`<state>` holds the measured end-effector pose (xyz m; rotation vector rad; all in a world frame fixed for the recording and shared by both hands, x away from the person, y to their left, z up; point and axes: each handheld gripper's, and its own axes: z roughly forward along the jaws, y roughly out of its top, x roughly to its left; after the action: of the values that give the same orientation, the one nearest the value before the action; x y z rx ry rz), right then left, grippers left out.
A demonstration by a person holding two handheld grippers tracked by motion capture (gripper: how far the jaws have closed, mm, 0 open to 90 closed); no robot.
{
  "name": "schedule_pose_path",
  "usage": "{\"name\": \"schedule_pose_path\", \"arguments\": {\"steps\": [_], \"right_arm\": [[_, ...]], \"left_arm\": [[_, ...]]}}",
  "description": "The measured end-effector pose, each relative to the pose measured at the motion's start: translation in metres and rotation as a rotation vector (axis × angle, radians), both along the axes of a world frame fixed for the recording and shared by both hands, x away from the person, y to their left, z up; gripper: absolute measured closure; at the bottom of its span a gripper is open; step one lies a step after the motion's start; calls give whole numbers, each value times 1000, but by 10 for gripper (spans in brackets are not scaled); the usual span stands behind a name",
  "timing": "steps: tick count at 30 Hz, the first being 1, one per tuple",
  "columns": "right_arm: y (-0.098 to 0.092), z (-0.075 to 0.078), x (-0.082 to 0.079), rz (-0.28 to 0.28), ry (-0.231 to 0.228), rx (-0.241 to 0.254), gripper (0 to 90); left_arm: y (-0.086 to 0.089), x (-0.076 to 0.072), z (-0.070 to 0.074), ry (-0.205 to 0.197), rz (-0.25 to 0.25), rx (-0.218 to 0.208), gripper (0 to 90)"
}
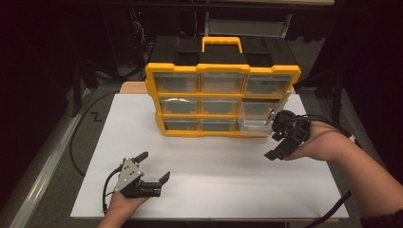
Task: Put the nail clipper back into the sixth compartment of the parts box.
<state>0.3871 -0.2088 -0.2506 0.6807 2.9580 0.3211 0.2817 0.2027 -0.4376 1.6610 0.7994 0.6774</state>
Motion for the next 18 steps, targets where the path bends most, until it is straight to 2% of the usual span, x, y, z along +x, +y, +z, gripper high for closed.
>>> {"name": "schedule_pose_path", "arguments": {"steps": [8, 18], "right_arm": [[5, -13, -2, 12, 13, -6, 288], [11, -35, -4, 14, 25, -13, 231]], "left_arm": [[0, 0, 0, -1, 0, -1, 15], [0, 0, 0, -1, 0, -1, 15]]}}
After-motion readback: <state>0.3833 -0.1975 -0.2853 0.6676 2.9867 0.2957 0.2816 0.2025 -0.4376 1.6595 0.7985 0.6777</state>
